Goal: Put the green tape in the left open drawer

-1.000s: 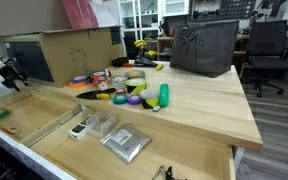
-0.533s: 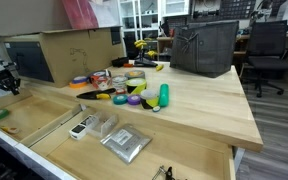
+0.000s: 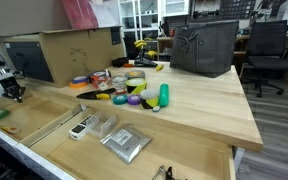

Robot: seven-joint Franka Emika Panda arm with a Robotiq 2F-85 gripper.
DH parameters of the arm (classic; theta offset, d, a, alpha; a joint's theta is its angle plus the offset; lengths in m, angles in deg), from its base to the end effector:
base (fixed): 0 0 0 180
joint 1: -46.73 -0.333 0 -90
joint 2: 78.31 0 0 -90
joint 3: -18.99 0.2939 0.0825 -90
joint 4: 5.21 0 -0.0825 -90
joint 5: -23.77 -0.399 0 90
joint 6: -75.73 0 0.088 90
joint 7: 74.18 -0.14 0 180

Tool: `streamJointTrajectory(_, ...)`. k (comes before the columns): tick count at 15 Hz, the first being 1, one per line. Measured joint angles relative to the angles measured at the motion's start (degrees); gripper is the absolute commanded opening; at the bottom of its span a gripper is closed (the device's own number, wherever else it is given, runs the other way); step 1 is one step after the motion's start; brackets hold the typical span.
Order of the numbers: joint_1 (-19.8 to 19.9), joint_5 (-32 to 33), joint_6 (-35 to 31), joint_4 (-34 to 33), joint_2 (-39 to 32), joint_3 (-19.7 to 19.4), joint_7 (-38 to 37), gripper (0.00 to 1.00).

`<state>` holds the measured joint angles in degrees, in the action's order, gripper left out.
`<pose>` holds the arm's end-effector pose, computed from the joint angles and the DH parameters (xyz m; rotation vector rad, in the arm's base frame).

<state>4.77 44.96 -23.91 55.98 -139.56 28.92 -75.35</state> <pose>0.4942 0.5115 0.1019 2.4710 1.2853 -0.3697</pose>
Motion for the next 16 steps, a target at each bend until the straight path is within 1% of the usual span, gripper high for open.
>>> streamJointTrajectory(4,0.5,0.0,-2.2,3.4,0.0,0.3,3.3,0.00)
streamJointTrajectory(7,0.2,0.0,-3.3,5.0,0.0,1.3,4.0,0.00)
streamJointTrajectory(11,-0.9,0.0,-4.5,5.9,0.0,3.1,4.0,0.00)
streamJointTrajectory(16,-2.2,0.1,-5.5,6.1,-0.2,3.2,4.0,0.00)
